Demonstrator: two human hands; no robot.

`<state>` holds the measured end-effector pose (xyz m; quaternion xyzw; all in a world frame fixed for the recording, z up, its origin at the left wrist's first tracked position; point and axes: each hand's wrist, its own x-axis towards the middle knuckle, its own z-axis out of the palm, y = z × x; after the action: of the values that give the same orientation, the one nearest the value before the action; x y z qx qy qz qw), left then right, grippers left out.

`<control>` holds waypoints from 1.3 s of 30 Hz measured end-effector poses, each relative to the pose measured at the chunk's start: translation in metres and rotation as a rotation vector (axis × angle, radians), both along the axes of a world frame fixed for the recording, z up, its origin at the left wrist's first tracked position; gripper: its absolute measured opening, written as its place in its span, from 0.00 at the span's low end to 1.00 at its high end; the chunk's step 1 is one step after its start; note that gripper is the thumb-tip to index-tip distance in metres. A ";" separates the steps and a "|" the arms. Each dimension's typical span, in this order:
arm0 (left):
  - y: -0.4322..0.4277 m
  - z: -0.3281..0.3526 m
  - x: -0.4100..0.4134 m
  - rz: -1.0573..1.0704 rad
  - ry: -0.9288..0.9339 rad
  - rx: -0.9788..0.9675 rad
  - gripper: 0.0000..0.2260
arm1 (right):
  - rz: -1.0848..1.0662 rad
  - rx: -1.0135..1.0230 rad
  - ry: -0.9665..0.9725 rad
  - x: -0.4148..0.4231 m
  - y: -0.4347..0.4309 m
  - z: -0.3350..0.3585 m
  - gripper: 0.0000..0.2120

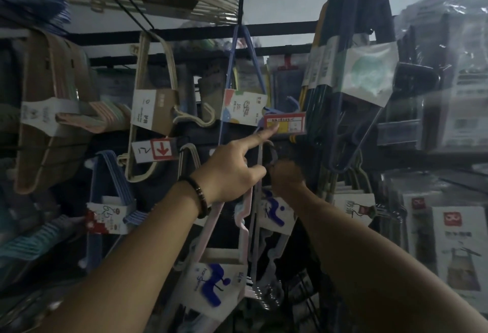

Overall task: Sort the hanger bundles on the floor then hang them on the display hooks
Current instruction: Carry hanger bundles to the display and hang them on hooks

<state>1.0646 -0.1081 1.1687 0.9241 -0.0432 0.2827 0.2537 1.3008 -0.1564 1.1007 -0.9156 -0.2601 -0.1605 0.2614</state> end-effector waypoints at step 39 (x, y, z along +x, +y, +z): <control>0.005 0.016 -0.004 0.190 -0.128 0.399 0.26 | 0.305 0.592 -0.270 -0.135 -0.096 -0.097 0.10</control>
<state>1.0603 -0.1035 1.1852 0.9360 -0.0268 0.3492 0.0350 1.1653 -0.2524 1.0042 -0.7215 -0.3681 -0.3076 0.4994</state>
